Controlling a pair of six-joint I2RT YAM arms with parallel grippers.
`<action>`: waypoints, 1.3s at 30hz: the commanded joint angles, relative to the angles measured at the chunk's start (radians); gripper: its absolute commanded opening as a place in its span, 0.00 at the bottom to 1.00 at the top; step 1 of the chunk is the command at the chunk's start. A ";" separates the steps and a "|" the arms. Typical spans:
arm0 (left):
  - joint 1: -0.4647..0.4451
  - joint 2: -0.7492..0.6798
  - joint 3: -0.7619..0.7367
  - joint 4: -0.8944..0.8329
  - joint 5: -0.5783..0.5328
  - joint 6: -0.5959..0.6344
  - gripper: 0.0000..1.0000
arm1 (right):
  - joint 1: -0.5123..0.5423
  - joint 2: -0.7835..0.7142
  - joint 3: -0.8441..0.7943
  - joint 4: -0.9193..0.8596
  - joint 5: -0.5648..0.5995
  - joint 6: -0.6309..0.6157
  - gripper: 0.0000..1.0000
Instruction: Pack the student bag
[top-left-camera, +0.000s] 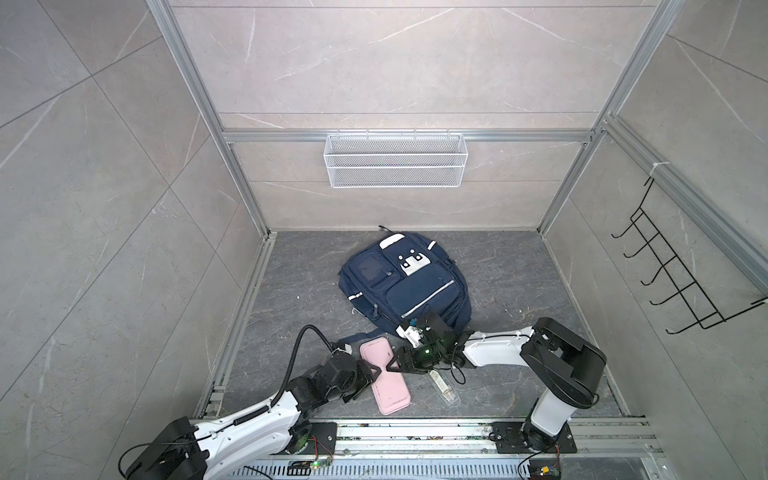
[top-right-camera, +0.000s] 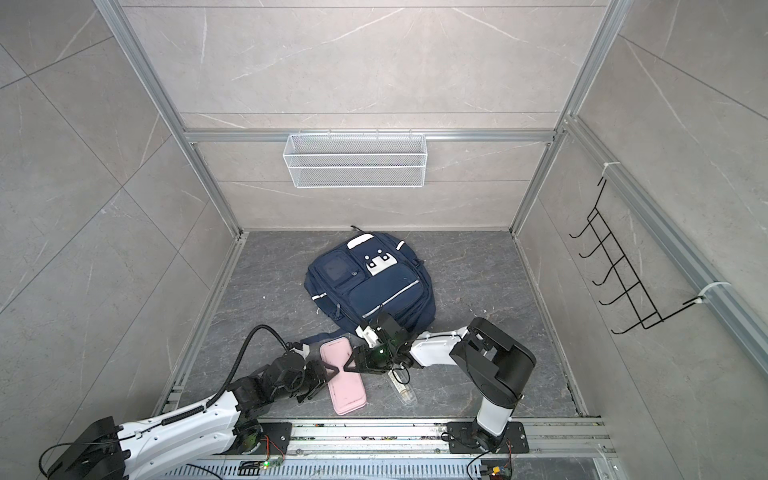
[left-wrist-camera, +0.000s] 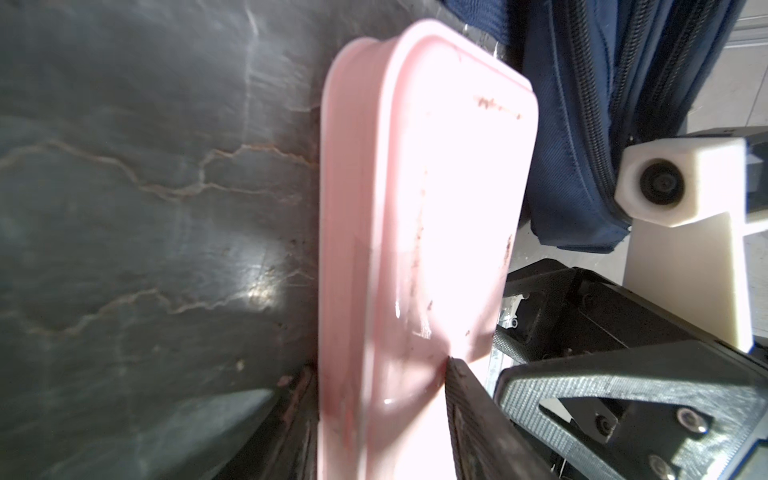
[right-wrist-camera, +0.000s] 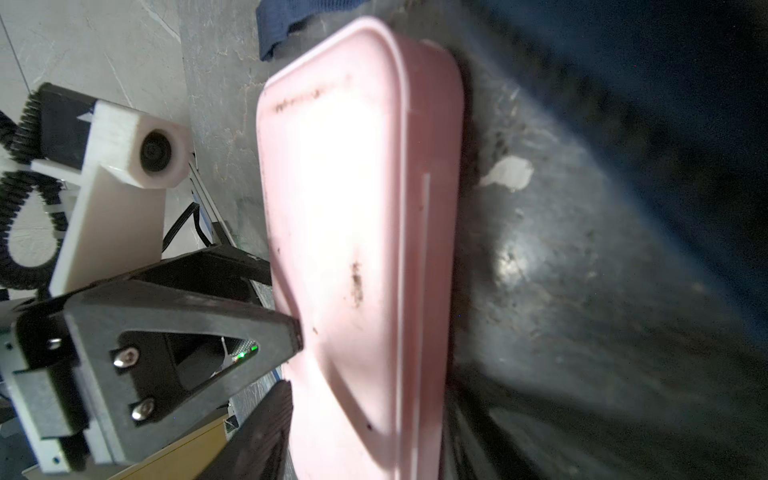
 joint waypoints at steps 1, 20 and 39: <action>-0.005 0.025 -0.037 -0.016 0.001 -0.019 0.54 | 0.010 0.013 0.003 0.091 -0.078 0.030 0.59; 0.000 -0.097 -0.094 0.011 -0.019 -0.067 0.56 | 0.010 -0.005 0.005 0.203 -0.125 0.105 0.59; 0.001 -0.166 -0.104 0.142 -0.010 -0.050 0.58 | 0.011 0.025 -0.017 0.441 -0.206 0.232 0.56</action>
